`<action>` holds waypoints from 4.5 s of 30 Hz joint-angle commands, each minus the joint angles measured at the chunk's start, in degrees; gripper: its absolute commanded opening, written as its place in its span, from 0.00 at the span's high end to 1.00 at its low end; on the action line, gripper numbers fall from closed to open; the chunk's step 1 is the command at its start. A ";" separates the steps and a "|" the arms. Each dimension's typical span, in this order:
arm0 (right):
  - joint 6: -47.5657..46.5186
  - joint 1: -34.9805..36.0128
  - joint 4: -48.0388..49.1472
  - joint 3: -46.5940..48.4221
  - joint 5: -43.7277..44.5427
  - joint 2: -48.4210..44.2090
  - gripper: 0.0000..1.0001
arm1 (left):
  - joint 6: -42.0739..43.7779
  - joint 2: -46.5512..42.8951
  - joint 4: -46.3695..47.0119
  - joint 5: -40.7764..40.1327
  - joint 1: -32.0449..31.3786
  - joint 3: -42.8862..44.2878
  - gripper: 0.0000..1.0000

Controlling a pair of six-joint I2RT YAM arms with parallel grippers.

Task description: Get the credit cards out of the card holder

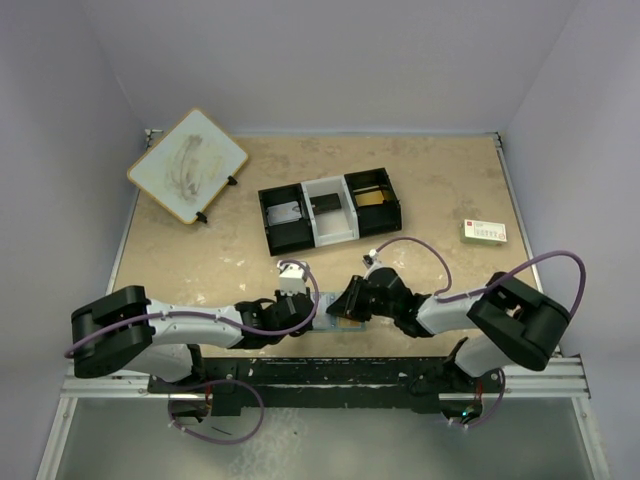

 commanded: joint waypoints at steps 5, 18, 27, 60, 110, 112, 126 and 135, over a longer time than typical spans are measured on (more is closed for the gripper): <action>0.55 -0.54 8.15 -1.87 -3.31 2.24 0.84 | -0.33 1.07 0.59 1.81 -0.05 0.26 0.85; -8.03 -0.54 5.34 3.78 -6.61 4.27 0.73 | -0.75 1.60 1.23 2.12 -0.05 0.04 0.87; -10.42 -0.01 -2.81 7.62 -2.85 4.47 1.00 | -0.73 1.30 0.98 2.21 -0.05 0.03 0.88; -12.36 -0.80 -6.28 8.51 -2.88 5.47 0.82 | -2.16 0.17 -0.16 0.60 -0.05 -0.81 0.91; -10.13 -3.70 -10.18 3.97 -1.33 -2.03 1.00 | 1.59 -0.82 9.71 3.99 -0.06 0.00 0.67; -9.60 -3.70 -9.05 3.33 -1.71 -2.14 1.00 | -0.88 0.86 9.85 2.68 -0.10 -0.76 0.70; -6.95 -3.88 -0.78 0.24 -4.22 -2.33 0.85 | -2.99 0.46 5.02 1.37 -0.14 -3.55 0.85; -6.37 -3.88 2.89 0.94 -5.79 1.26 0.80 | -2.19 1.00 4.35 1.80 -0.14 -2.55 0.87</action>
